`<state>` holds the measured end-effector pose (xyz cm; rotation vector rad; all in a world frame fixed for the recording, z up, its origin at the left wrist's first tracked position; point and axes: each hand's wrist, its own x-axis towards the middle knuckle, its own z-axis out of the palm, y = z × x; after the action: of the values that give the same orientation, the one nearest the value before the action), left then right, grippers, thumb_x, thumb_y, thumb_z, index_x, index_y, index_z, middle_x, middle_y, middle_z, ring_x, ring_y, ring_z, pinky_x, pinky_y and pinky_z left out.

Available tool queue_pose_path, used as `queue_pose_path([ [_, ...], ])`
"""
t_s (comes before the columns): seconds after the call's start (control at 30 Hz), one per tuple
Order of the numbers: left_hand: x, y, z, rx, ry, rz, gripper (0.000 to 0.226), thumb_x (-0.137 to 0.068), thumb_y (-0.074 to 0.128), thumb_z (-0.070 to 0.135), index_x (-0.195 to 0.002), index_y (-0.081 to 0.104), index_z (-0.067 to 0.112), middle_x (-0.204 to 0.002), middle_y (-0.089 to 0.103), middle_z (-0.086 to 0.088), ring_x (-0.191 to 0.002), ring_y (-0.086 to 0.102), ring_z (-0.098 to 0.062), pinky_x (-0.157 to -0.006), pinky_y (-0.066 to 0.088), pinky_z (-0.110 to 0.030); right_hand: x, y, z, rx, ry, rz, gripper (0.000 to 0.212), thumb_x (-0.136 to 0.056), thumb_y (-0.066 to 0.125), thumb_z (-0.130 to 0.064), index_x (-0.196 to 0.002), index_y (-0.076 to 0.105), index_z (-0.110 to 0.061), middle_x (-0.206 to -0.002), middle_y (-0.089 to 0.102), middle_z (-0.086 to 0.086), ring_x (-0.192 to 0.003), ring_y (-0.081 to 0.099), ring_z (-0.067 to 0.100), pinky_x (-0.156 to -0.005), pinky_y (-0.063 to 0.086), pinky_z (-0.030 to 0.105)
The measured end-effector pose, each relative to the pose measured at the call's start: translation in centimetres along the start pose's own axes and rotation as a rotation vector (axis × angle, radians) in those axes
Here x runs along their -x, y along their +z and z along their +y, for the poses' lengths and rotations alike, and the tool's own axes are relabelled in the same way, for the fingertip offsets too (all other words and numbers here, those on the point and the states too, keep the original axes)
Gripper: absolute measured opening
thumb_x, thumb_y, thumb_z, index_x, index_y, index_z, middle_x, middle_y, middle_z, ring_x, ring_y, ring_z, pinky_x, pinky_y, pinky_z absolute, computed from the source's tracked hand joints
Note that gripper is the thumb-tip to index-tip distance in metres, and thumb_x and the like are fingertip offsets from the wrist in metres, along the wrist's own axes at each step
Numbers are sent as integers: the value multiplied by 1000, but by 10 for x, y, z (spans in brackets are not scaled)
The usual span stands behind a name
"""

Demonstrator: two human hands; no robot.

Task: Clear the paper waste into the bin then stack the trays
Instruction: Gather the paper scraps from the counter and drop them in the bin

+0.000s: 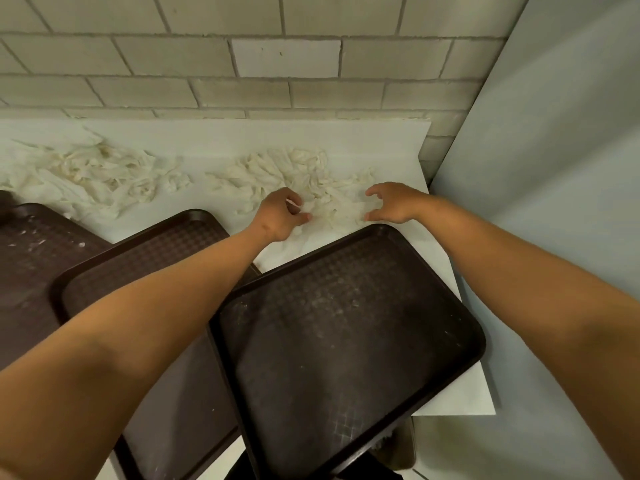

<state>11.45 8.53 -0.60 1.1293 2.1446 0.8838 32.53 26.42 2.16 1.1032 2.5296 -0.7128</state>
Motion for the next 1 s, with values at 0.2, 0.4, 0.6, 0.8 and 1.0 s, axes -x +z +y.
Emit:
queue_pose_path([
  [0.2, 6, -15, -1, -58, 53, 4, 24, -84, 77, 13, -92, 53, 14, -95, 65, -3, -89, 65, -18, -73, 50, -26, -16, 12, -17, 125, 33, -19, 80, -87, 75, -44, -151, 39, -14, -154, 42, 8, -136, 46, 30, -108, 40, 36],
  [0.4, 17, -20, -3, 41, 34, -17, 29, -88, 75, 16, -112, 60, 13, -94, 62, -1, -73, 59, -10, -60, 45, -19, -21, 24, -23, 143, 44, 63, 18, -86, 72, -23, -94, 63, -10, -99, 67, 10, -76, 64, 23, -63, 46, 30],
  [0.6, 22, -26, -1, 78, 65, -8, 24, -88, 75, 19, -110, 69, 17, -86, 61, 5, -75, 59, -9, -73, 53, -23, -15, 29, -17, 30, 62, 160, 17, -94, 65, -19, -97, 70, -3, -97, 70, 12, -88, 66, 28, -76, 53, 34],
  [0.8, 31, -34, 8, 189, 72, 37, 19, -87, 77, 19, -105, 71, 18, -82, 61, 10, -72, 59, -5, -74, 55, -26, 12, 5, -15, -373, 1, 341, 9, -93, 70, -21, -101, 66, -18, -96, 66, -2, -79, 68, 13, -71, 48, 22],
  [1.0, 55, -37, 18, 347, 79, 51, 18, -87, 76, 11, -101, 72, 21, -82, 65, 4, -72, 61, -7, -69, 56, -23, 58, -2, -21, -714, -105, 486, 8, -90, 74, -16, -95, 71, -22, -90, 68, 0, -74, 70, 13, -82, 61, 29],
])
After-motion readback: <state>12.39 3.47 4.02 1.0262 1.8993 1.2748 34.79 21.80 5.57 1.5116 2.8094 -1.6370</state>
